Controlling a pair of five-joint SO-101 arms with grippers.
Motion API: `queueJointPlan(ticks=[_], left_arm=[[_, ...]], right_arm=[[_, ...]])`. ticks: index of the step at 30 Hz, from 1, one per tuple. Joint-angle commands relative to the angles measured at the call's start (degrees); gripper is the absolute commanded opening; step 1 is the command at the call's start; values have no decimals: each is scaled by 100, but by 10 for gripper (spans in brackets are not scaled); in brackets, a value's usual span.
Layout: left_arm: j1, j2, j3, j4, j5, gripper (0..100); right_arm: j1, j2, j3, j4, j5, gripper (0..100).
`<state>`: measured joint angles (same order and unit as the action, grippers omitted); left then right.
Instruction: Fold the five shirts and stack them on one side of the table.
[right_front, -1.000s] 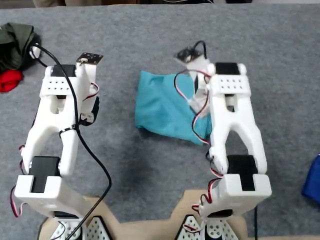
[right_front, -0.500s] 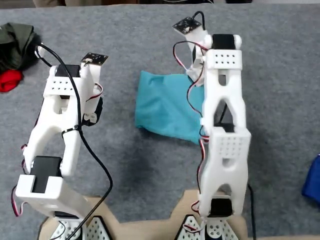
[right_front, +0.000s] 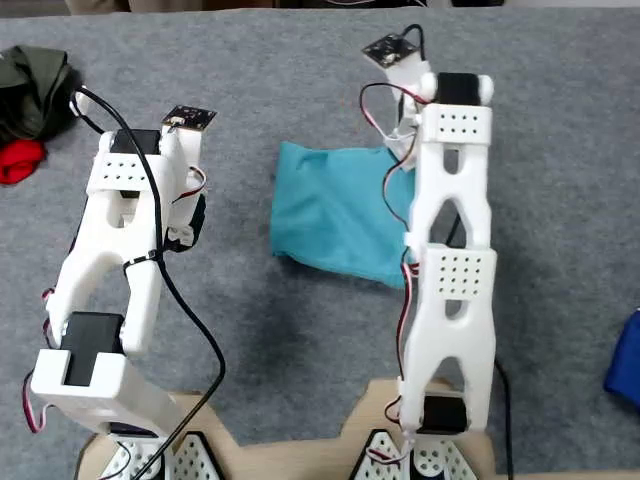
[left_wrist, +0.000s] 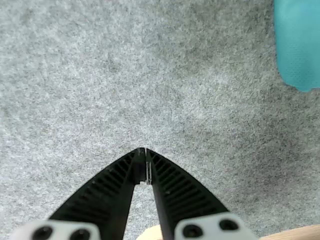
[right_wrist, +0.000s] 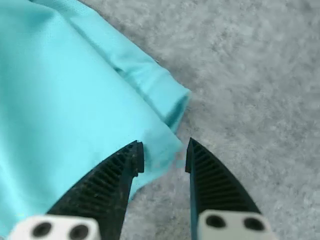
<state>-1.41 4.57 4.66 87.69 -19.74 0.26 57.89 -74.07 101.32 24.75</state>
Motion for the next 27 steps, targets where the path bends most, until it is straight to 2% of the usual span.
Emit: queueJointPlan(ticks=[1, 6, 21, 23, 27], left_arm=[[26, -251, -18, -26, -35, 19], [44, -251, -18, -35, -35, 19], [62, -251, -18, -44, -35, 19], [44, -251, -18, -44, -35, 19], [35, -251, -18, -44, -35, 19]], right_arm=[[189, -40, 207, 97, 9, 190], [145, -40, 426, 88, 88, 277], [-409, 154, 426, 44, 53, 274], [-374, 303, 418, 9, 44, 240], [-224, 382, 409, -9, 44, 101]])
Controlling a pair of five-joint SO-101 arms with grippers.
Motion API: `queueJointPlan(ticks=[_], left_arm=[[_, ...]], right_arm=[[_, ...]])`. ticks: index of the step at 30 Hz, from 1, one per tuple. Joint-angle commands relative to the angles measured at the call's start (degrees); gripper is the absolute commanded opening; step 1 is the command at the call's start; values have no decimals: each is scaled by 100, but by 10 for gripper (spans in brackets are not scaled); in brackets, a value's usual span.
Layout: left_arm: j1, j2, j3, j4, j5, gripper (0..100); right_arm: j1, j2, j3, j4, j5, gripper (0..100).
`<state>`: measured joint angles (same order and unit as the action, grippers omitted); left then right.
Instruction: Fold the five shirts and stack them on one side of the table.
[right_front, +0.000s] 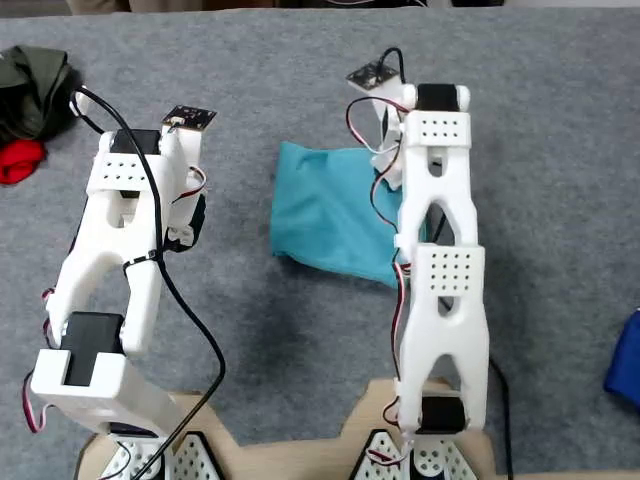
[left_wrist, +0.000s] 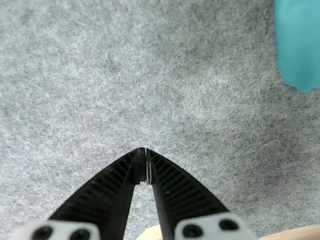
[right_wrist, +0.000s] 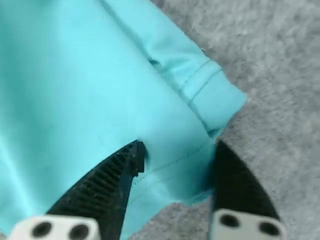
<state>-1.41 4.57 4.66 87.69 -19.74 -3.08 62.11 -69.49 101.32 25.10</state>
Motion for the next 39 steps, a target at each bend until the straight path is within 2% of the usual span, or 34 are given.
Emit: queueJointPlan(ticks=[1, 5, 12, 23, 31, 39], left_arm=[[35, -251, -18, -44, -35, 19], [70, -251, -18, -44, -35, 19], [70, -251, -18, -44, -35, 19], [132, -251, -18, -18, -9, 19], [132, -251, -18, 0, -9, 19], [132, -251, -18, 9, 0, 19]], right_arm=[[145, -66, -92, 0, 9, 69], [259, -154, -435, 44, -88, 7], [233, -180, -602, 26, -114, 6], [-497, -189, -1508, -105, 132, 7], [-444, -163, -1719, -484, 255, 9], [-444, -119, -1473, -580, 281, 116]])
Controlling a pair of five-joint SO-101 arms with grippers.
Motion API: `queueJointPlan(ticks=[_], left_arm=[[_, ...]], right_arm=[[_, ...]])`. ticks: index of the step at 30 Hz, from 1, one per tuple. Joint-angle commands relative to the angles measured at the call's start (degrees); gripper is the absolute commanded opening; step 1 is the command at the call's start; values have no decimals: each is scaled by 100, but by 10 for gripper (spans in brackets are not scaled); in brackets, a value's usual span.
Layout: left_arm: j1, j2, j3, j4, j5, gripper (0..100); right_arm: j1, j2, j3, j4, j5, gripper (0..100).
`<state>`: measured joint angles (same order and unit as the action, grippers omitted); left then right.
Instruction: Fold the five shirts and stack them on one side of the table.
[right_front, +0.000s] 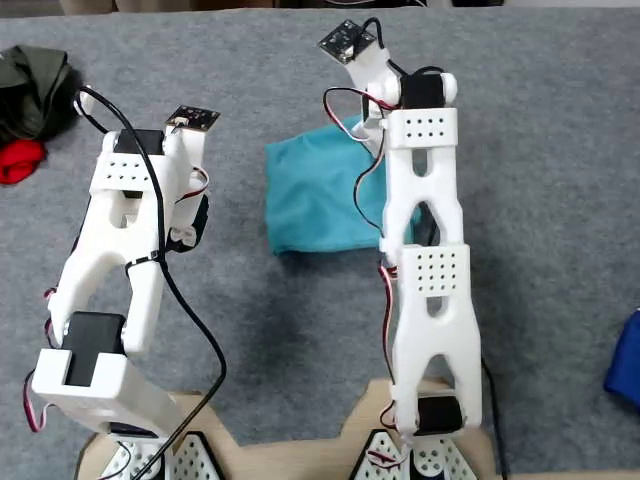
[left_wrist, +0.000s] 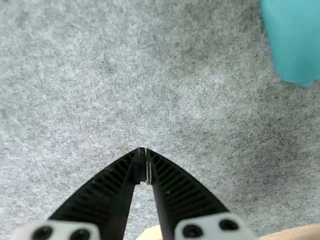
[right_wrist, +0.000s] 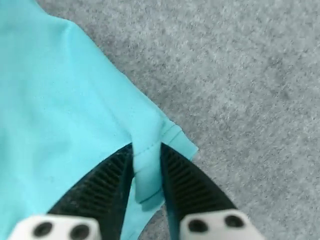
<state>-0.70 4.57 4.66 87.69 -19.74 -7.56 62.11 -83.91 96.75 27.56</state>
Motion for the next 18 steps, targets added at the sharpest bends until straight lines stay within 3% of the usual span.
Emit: queueJointPlan(ticks=[1, 9, 11, 15, 18], left_arm=[[62, -251, -18, 9, 0, 19], [62, -259, -18, 18, 0, 19], [149, -277, -53, 0, 0, 19], [536, -312, -79, -35, 44, 19], [721, -251, -220, -220, 413, 19]], right_arm=[[4, -127, -66, -123, 35, 129], [4, -567, -418, 510, 9, 221], [4, -804, -505, 571, -105, 186], [-101, -1323, 251, 571, -598, 0], [-286, -1631, 1464, 563, -853, 7]])
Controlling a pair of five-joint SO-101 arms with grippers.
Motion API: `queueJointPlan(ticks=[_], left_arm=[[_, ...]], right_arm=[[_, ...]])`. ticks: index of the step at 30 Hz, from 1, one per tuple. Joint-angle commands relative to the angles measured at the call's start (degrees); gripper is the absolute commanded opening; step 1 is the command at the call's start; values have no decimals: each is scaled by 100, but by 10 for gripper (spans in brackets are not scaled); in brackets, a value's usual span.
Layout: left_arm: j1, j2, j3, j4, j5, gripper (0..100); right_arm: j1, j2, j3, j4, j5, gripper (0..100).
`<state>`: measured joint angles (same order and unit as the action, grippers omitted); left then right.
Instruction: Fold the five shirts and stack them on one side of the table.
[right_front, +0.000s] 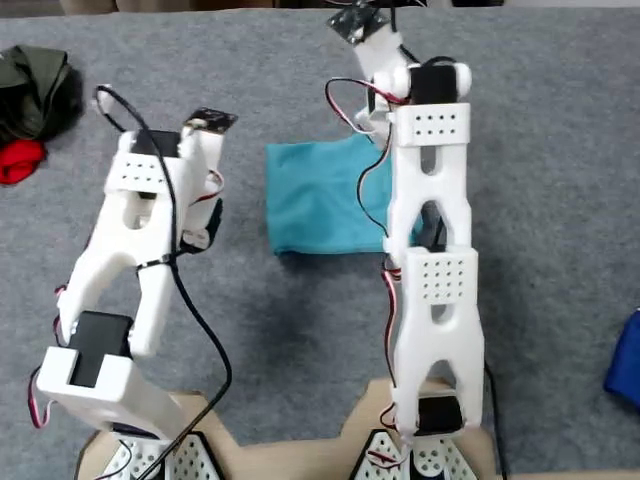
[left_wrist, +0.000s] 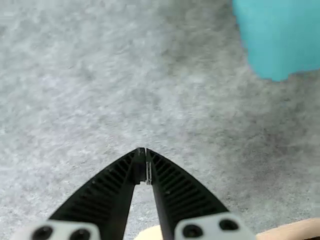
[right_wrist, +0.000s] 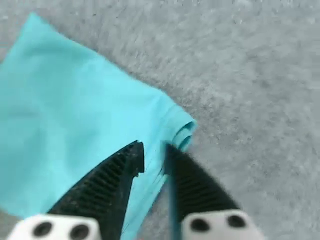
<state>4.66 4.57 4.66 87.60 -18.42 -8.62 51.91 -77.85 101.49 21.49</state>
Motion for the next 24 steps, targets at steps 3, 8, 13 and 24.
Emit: queueJointPlan(ticks=[3, 8, 13, 24], left_arm=[[316, -259, -158, -1002, 440, 19], [607, -171, 105, -2321, 448, 19], [1196, 435, 448, -3314, 475, 19], [1213, 2607, -1196, -2796, 475, 19]], right_arm=[[-303, -725, 1604, -123, -422, 5], [-145, -549, 2281, -879, -431, 6], [207, 4, 2316, -1301, -422, 6], [743, 1095, 927, -1266, 53, 6]])
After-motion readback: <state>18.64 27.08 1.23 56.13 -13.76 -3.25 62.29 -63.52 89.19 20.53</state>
